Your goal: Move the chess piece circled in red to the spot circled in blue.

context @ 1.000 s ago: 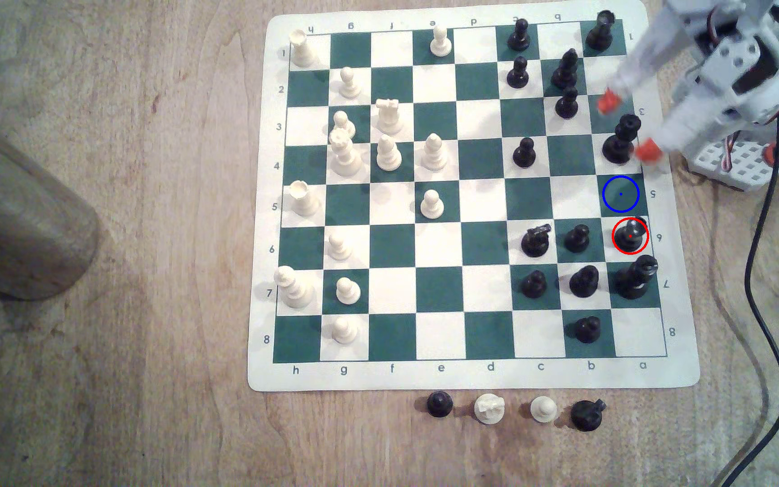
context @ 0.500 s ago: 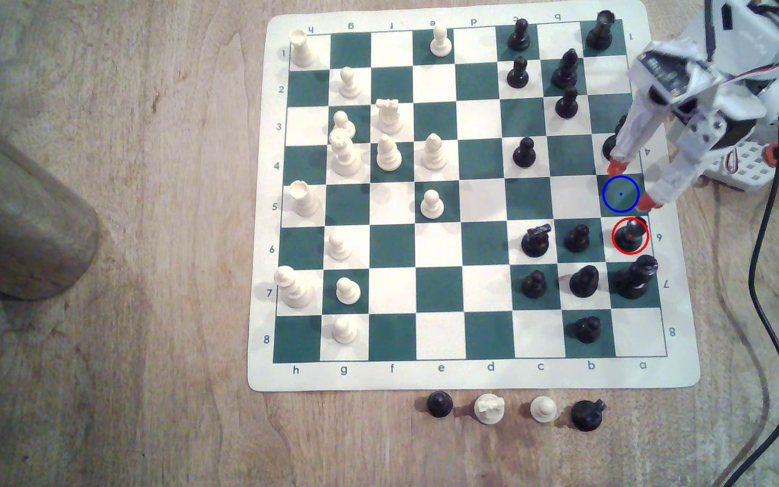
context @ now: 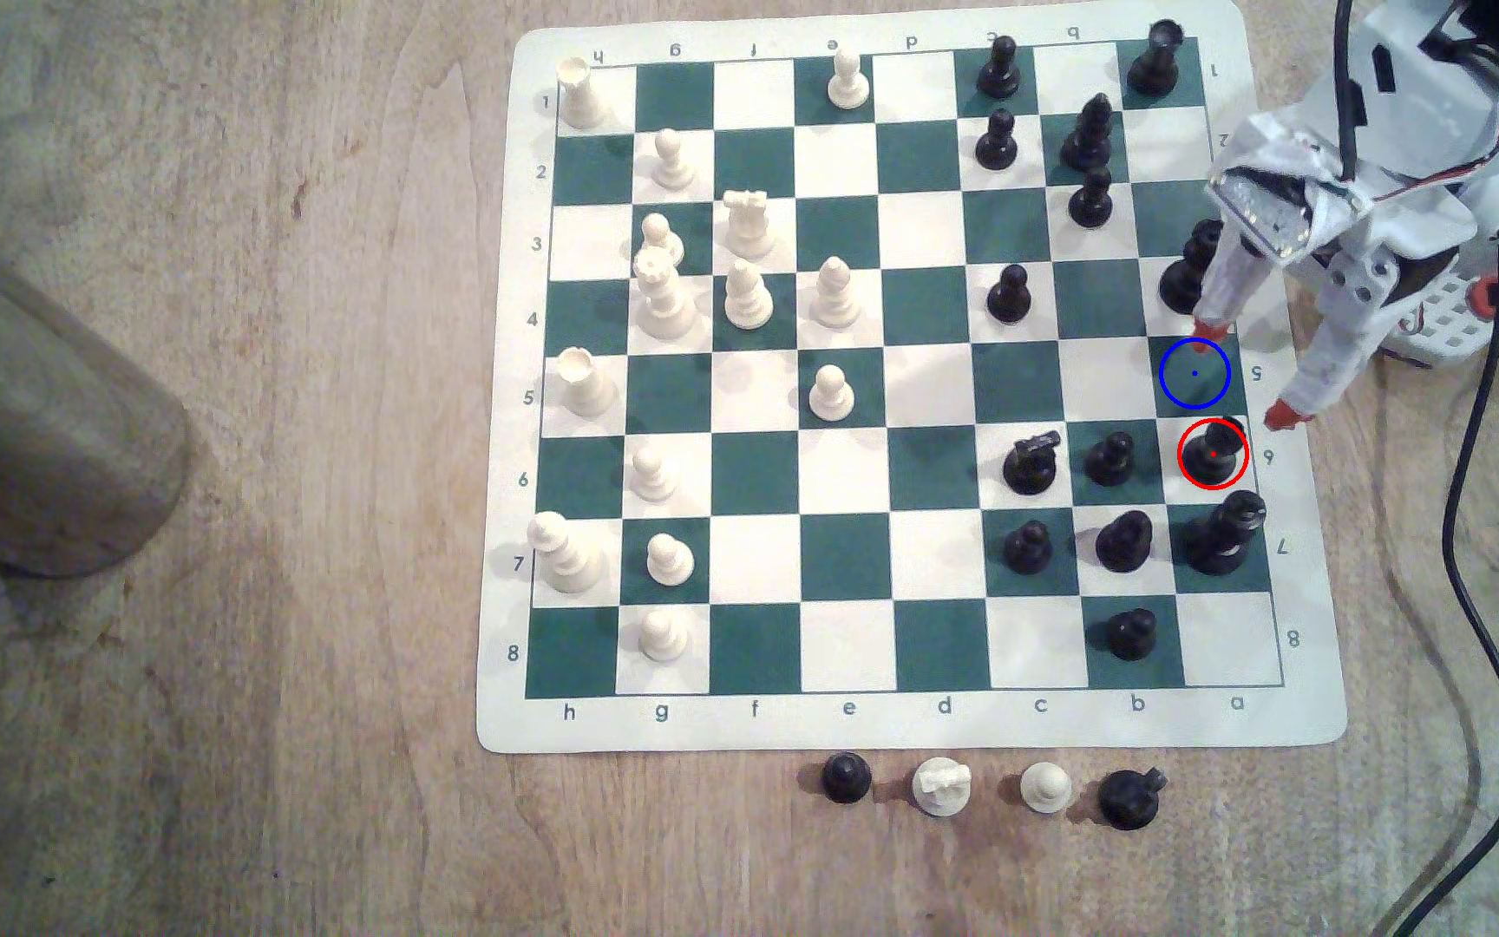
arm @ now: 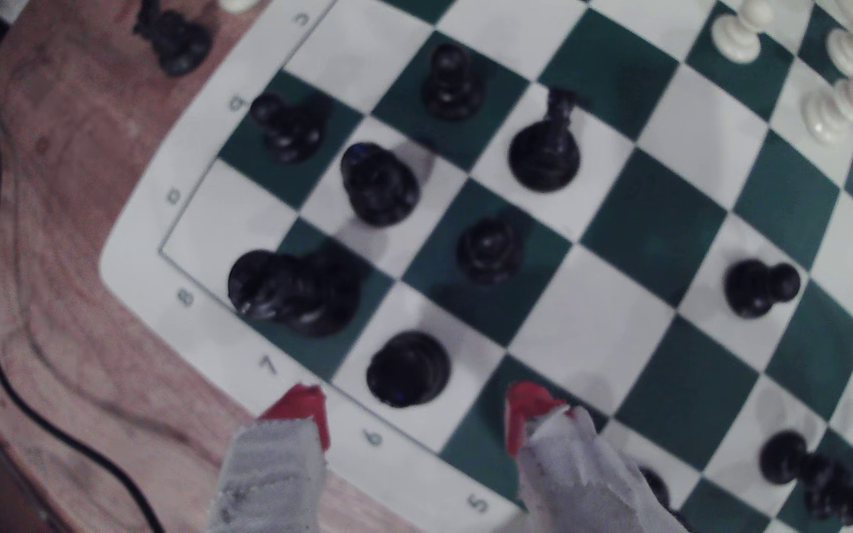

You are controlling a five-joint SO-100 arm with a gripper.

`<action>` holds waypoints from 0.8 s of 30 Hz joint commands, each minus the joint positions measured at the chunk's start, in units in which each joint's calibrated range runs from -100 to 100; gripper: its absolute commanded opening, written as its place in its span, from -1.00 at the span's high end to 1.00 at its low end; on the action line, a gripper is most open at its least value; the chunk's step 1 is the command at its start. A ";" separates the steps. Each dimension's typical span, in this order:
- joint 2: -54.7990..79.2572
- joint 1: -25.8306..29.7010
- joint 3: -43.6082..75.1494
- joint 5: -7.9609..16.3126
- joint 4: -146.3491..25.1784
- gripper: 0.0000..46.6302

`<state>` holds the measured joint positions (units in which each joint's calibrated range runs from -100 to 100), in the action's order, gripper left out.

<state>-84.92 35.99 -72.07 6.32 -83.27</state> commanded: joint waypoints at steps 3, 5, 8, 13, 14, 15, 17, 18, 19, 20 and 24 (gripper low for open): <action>6.31 0.34 -1.91 -0.39 6.04 0.27; 7.50 0.73 -2.27 -0.39 7.02 0.30; 8.43 1.05 -3.27 -0.39 8.16 0.34; 9.37 3.08 -5.08 0.39 9.56 0.33; 9.45 3.39 -5.35 0.54 9.97 0.33; 9.62 3.47 -5.53 0.59 10.21 0.32; 10.39 3.63 -5.99 0.73 11.11 0.32; 10.64 3.71 -6.08 0.73 11.36 0.32; 11.06 3.86 -6.08 0.88 11.77 0.32; 11.40 3.94 -6.17 0.93 12.10 0.33; 15.90 5.27 -6.44 1.51 15.62 0.37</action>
<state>-72.27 39.82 -78.76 7.25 -70.60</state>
